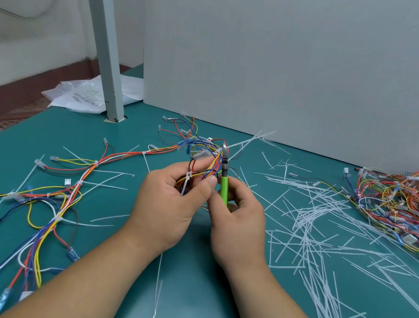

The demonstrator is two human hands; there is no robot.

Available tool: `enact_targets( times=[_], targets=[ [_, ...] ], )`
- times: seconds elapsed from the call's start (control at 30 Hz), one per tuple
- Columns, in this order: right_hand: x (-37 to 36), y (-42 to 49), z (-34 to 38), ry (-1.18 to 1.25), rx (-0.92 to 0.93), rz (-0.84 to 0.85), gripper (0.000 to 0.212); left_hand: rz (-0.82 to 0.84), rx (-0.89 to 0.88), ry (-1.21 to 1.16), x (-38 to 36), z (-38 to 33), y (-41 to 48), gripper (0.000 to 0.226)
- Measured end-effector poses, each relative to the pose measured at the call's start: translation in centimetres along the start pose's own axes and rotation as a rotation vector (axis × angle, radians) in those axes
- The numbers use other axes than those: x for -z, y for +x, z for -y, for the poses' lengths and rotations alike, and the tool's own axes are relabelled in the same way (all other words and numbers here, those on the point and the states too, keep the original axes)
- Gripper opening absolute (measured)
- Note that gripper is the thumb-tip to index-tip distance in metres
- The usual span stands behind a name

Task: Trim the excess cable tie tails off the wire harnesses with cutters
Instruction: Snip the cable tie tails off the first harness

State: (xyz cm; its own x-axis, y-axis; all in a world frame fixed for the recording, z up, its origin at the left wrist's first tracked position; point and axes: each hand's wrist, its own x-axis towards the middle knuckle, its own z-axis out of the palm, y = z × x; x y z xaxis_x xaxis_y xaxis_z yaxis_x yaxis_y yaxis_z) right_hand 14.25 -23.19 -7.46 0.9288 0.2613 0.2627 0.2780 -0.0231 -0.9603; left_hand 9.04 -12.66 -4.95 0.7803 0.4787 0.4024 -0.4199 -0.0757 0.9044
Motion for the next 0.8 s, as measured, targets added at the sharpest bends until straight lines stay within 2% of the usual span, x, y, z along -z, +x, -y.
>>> enact_targets(
  times=[0.33, 0.53, 0.57, 0.67, 0.7, 0.73, 0.8],
  targets=[
    [0.0, -0.1, 0.2, 0.044, 0.006, -0.013, 0.022, 0.047, -0.041, 0.137, 0.0, 0.1, -0.2, 0.043],
    [0.3, 0.0, 0.3, 0.107, 0.022, -0.008, 0.020, 0.117, 0.042, 0.083, 0.5, 0.2, 0.1, 0.026],
    [0.3, 0.0, 0.3, 0.103, 0.022, -0.011, 0.018, 0.111, 0.074, 0.060, 0.6, -0.1, 0.3, 0.025],
    [0.4, 0.0, 0.1, 0.128, 0.012, -0.013, 0.012, 0.051, 0.306, -0.186, 1.9, -0.6, 1.1, 0.073],
    [0.4, 0.0, 0.1, 0.138, 0.010, -0.006, 0.011, 0.038, 0.398, -0.306, 2.6, -0.8, 1.5, 0.082],
    [0.4, -0.1, 0.1, 0.145, 0.012, 0.005, 0.013, 0.035, 0.484, -0.393, 3.1, -1.0, 1.9, 0.083],
    [0.3, -0.2, 0.3, 0.149, 0.026, 0.043, 0.016, 0.046, 0.626, -0.414, 3.4, -1.3, 2.2, 0.071]
  ],
)
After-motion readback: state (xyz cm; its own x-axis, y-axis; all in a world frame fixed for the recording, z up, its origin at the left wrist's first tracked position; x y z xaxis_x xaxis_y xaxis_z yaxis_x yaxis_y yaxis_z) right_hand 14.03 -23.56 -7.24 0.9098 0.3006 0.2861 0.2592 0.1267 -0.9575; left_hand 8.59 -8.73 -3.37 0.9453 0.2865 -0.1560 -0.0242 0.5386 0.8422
